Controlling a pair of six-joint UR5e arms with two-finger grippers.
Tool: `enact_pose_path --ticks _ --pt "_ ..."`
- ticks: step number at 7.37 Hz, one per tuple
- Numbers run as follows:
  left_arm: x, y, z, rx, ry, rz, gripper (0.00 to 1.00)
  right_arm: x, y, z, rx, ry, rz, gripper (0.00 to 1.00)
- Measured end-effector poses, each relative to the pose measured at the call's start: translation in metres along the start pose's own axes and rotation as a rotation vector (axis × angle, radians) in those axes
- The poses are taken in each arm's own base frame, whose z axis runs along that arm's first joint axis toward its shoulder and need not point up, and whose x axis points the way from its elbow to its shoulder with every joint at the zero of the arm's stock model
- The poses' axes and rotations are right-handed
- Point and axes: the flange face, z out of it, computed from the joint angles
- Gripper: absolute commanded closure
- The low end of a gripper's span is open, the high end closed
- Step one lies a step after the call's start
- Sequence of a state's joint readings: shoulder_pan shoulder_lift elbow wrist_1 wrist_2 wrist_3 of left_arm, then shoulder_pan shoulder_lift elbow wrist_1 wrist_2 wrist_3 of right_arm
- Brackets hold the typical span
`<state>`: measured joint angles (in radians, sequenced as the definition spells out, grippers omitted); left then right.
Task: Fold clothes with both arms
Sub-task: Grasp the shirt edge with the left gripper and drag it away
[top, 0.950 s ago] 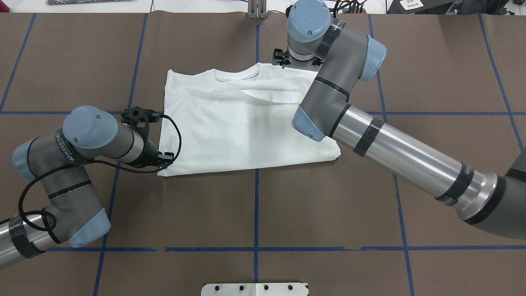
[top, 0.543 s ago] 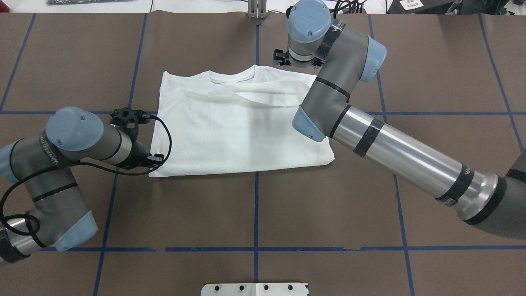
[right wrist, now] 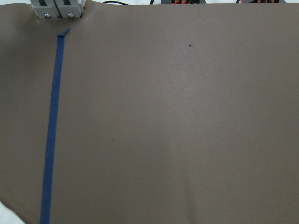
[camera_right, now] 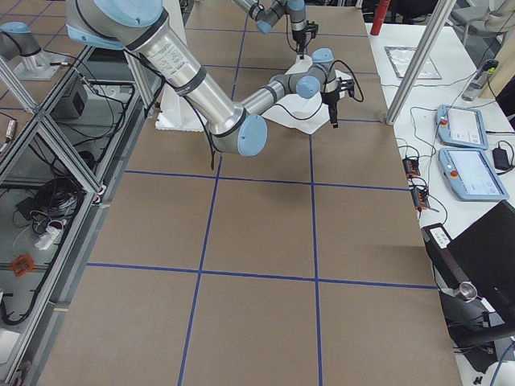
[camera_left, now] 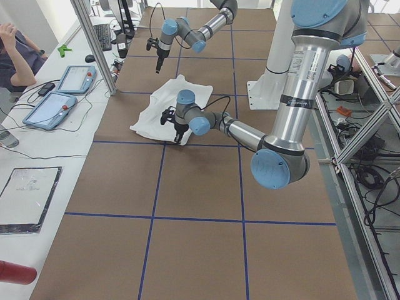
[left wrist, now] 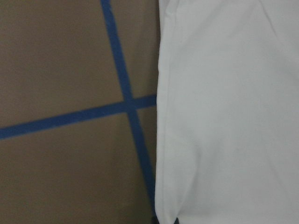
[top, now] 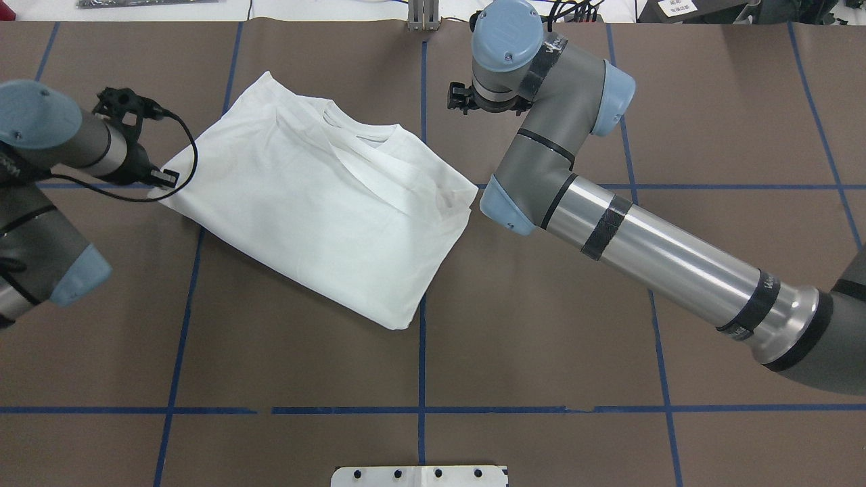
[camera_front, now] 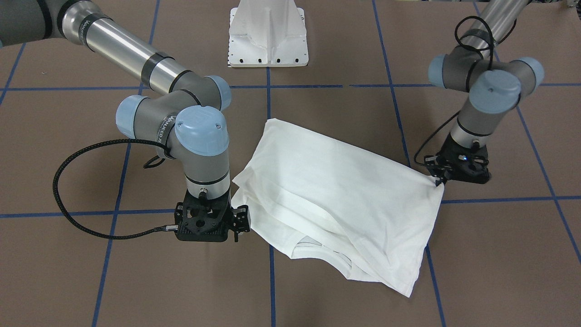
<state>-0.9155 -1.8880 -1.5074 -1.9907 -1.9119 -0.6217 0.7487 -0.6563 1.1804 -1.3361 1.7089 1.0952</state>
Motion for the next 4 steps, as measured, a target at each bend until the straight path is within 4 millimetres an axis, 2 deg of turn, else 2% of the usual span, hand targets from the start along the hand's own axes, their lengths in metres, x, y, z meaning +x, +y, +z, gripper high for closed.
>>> enact_pose_path --ticks 1,2,3,4 --pt "-0.025 -0.052 0.011 0.022 -0.06 -0.008 1.0 -0.002 0.001 -0.002 0.002 -0.005 0.002 0.0" --pt "-0.036 -0.102 0.02 0.039 -0.111 -0.021 1.0 -0.003 0.002 -0.005 0.003 -0.011 0.003 0.0" --pt "-0.036 -0.146 0.023 0.055 -0.143 -0.029 0.01 -0.006 0.005 -0.007 0.003 -0.019 0.002 0.0" --pt "-0.036 -0.174 0.014 0.074 -0.151 -0.031 0.0 -0.012 0.01 -0.009 0.001 -0.028 0.01 0.0"
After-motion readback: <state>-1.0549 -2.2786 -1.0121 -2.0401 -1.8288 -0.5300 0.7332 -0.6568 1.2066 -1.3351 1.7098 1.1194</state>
